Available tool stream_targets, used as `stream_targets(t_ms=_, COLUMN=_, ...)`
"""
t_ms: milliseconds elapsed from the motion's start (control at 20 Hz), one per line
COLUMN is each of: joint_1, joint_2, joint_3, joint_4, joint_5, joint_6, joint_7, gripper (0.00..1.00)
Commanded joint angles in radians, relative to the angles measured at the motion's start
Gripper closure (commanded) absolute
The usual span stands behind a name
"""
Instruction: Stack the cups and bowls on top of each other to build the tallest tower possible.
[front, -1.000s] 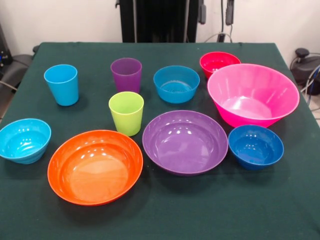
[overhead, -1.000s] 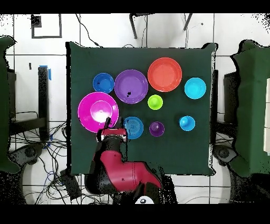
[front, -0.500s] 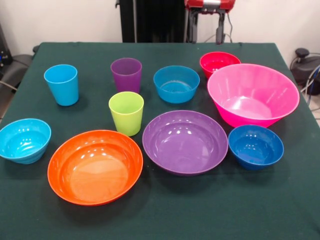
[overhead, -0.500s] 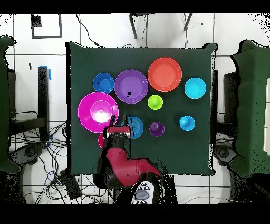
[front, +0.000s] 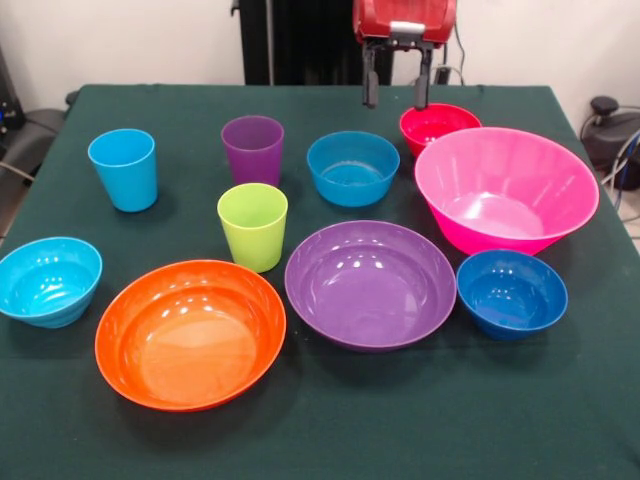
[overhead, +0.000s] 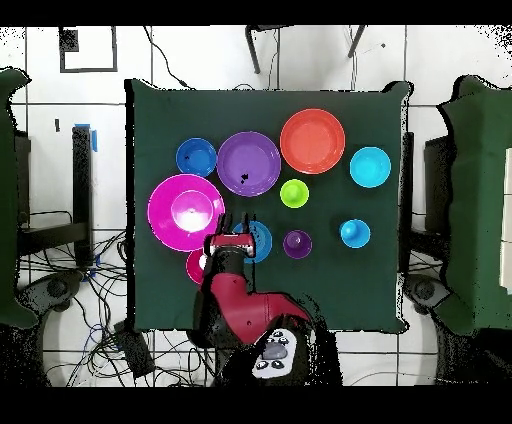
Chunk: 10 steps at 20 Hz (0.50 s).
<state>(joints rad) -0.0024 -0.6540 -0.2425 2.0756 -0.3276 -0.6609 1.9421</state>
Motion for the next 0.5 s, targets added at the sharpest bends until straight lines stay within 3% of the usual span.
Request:
stream_targets(t_ms=50, joint_1=-0.04, joint_2=0.005, joint_3=0.077, joint_4=-0.088, joint_5=-0.102, joint_6=0.062, joint_7=0.078, gripper=0.0)
stream_targets(t_ms=500, joint_1=-0.073, joint_2=-0.074, joint_3=0.106, joint_4=-0.077, joint_5=-0.163, joint_6=0.143, joint_7=0.101, gripper=0.0)
